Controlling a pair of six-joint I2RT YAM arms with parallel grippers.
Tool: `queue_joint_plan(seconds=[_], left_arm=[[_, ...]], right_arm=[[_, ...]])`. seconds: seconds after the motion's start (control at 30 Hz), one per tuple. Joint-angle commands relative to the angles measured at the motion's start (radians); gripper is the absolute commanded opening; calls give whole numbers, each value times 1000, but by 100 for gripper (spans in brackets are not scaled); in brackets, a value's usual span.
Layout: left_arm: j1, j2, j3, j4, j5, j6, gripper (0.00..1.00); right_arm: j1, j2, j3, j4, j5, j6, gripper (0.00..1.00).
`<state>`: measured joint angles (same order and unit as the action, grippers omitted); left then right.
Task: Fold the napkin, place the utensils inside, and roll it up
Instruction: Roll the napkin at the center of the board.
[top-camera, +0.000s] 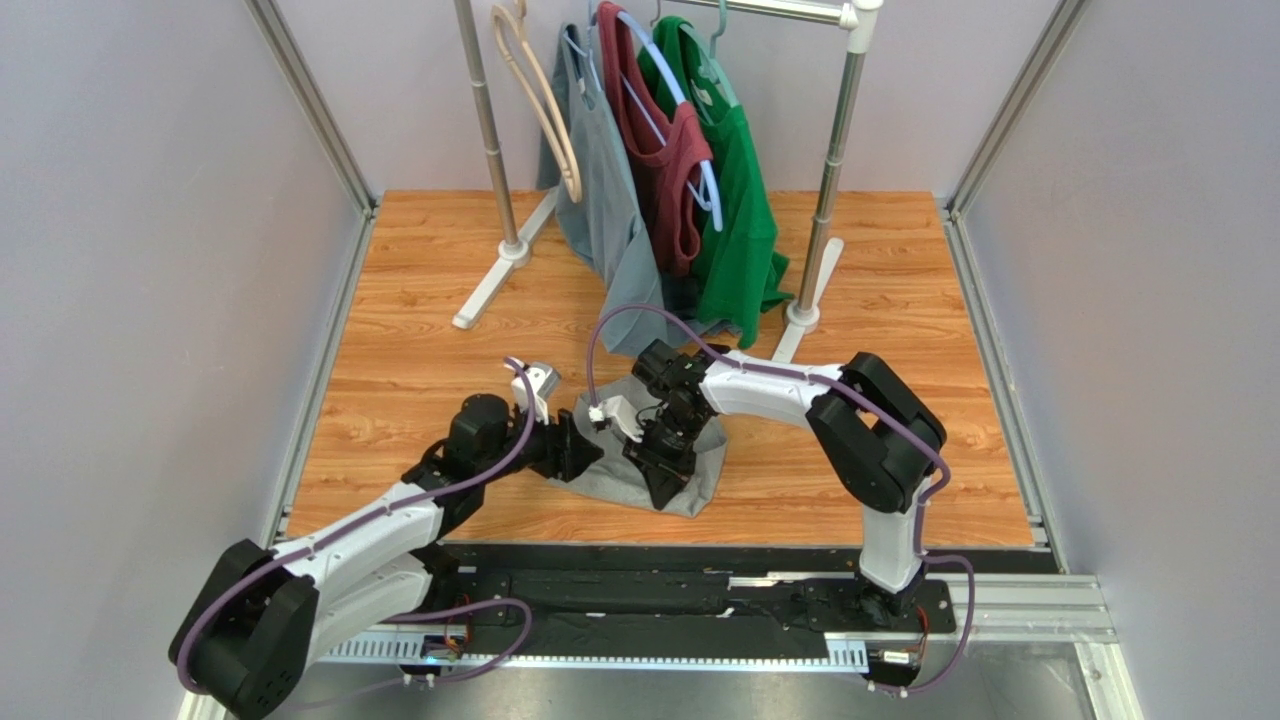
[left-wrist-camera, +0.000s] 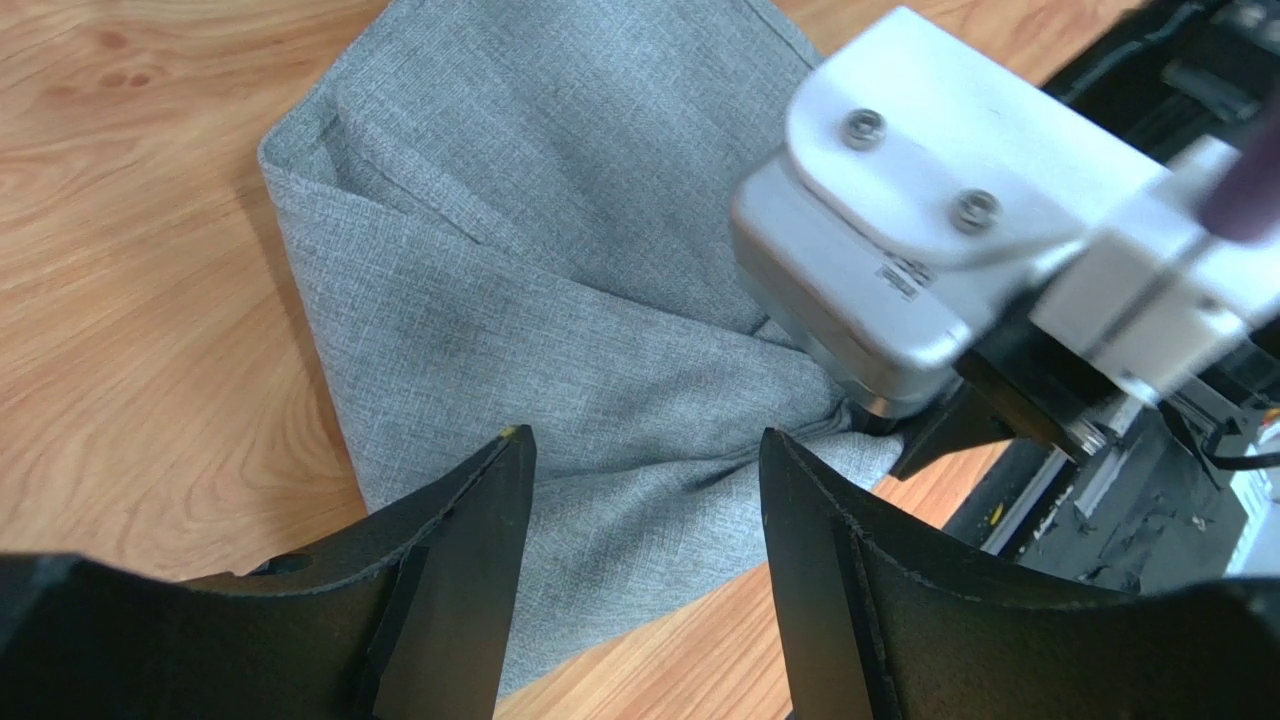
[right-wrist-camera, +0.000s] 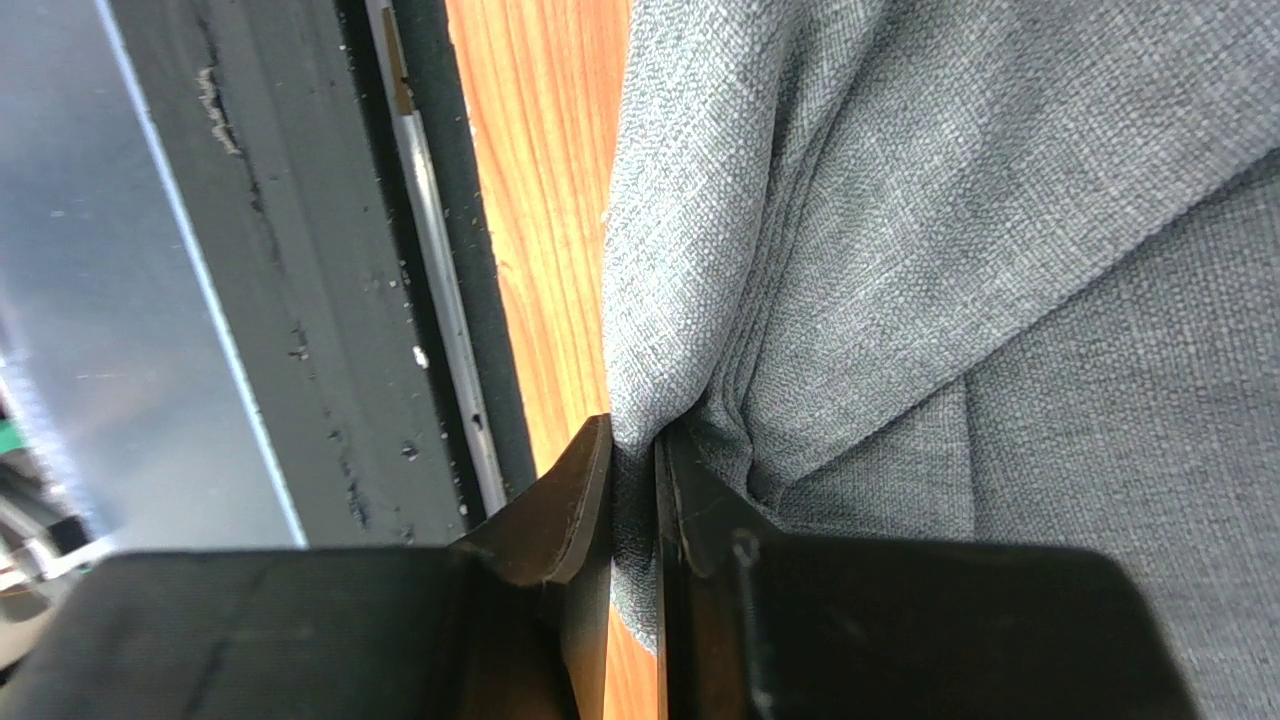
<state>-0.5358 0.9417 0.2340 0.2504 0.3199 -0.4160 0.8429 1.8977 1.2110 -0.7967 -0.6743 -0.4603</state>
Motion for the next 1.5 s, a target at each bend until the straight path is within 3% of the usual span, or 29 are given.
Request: queue_joint_plan(seconds=[0.0, 0.17, 0.37, 0.6, 0.77, 1.23, 1.47], left_arm=[[-16, -1, 24, 96, 15, 34, 65], [-26, -69, 7, -14, -174, 16, 65], [-39, -58, -4, 81, -12, 54, 65], [-187, 126, 74, 138, 71, 174, 63], [-214, 236, 145, 162, 149, 232, 63], [-279, 505, 228, 220, 103, 273, 61], [-291, 577, 194, 270, 96, 186, 47]], right_arm=[[-27, 38, 9, -96, -54, 31, 0], [-48, 46, 13, -108, -91, 58, 0], [-90, 72, 15, -125, -160, 69, 0], [-134, 103, 24, -128, -249, 60, 0], [-160, 123, 36, -147, -280, 49, 0], [-183, 136, 45, -159, -269, 54, 0], [-192, 124, 30, -138, -222, 92, 0]])
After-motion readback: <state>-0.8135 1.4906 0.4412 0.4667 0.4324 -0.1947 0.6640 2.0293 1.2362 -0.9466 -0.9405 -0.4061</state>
